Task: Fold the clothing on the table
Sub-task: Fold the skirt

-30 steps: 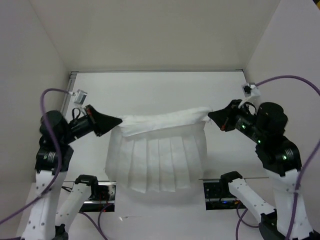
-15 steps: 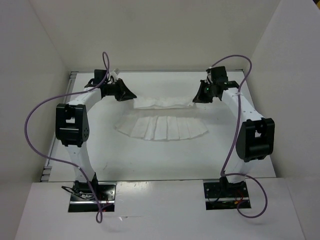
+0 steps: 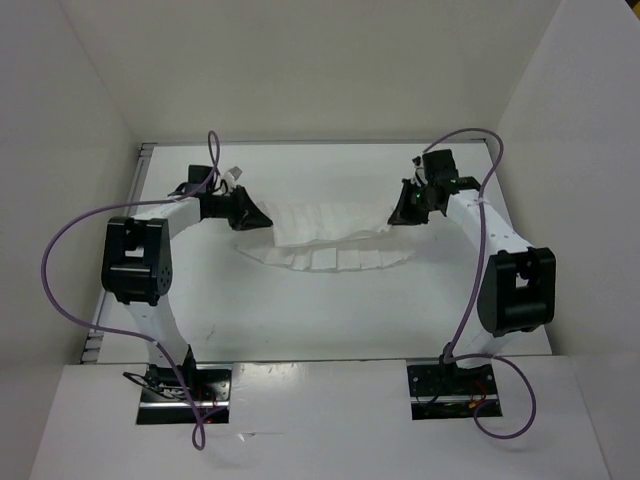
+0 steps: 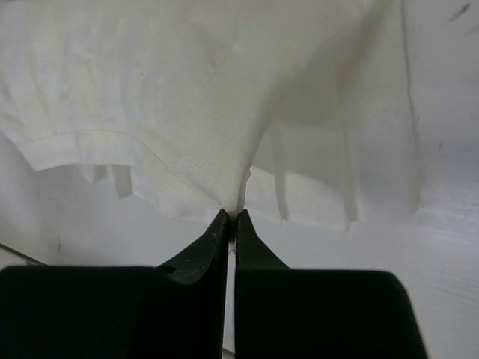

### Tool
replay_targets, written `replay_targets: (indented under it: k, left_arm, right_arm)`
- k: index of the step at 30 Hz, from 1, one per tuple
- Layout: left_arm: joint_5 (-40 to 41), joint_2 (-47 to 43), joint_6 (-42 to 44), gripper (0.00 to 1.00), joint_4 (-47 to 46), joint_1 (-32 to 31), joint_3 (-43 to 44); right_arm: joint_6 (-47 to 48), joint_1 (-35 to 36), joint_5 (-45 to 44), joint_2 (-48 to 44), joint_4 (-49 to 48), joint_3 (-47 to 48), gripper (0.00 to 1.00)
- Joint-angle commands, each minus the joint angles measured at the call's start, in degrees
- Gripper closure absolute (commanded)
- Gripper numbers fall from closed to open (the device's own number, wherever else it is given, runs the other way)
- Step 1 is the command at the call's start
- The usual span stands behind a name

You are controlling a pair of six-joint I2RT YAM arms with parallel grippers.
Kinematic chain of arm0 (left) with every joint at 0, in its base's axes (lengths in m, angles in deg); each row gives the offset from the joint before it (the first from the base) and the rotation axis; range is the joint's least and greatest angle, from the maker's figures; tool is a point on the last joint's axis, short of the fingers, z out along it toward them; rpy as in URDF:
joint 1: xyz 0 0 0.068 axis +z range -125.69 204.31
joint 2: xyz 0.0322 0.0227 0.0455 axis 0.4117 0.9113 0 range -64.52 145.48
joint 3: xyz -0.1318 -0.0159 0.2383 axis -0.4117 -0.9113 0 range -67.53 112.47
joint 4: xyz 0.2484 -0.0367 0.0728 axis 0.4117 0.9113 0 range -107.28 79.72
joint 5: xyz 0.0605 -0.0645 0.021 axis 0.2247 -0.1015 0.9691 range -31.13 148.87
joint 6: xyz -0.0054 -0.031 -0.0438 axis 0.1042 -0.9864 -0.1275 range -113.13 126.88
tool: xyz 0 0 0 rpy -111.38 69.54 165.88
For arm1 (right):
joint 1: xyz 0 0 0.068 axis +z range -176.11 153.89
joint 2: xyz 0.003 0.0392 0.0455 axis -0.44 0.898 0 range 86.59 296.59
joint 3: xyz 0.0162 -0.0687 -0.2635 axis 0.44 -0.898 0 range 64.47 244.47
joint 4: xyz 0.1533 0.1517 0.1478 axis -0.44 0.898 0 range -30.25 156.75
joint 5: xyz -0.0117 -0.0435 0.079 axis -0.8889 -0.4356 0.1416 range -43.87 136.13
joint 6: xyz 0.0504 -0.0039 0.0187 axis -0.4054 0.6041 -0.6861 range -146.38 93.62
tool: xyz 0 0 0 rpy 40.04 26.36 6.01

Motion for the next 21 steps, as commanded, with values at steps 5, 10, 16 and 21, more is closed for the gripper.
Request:
replay_targets:
  k: [5,10,16,21]
  left_arm:
    - [3.8,-0.4,7.3,0.82,5.0,0.4,-4.0]
    - [6.1,0.1,9.0,0.82,7.4,0.4,-2.7]
    - [5.3,0.7,9.0,0.62,8.1,0.4,0.1]
    - [4.7,0.0,9.1,0.39,7.2,-2.6,-2.0]
  right_arm:
    - [2.3,0.5,-3.1,-0.2,5.8,-5.8,1.0]
    - [1.8,1.6,-7.4,-0.2,8.9,-5.8,1.0]
    - [1.8,2.1,-8.6,-0.4,8.9,-6.3,1.0]
    - [1.1,2.7,-10.7,0.8,9.5,-6.9,0.95]
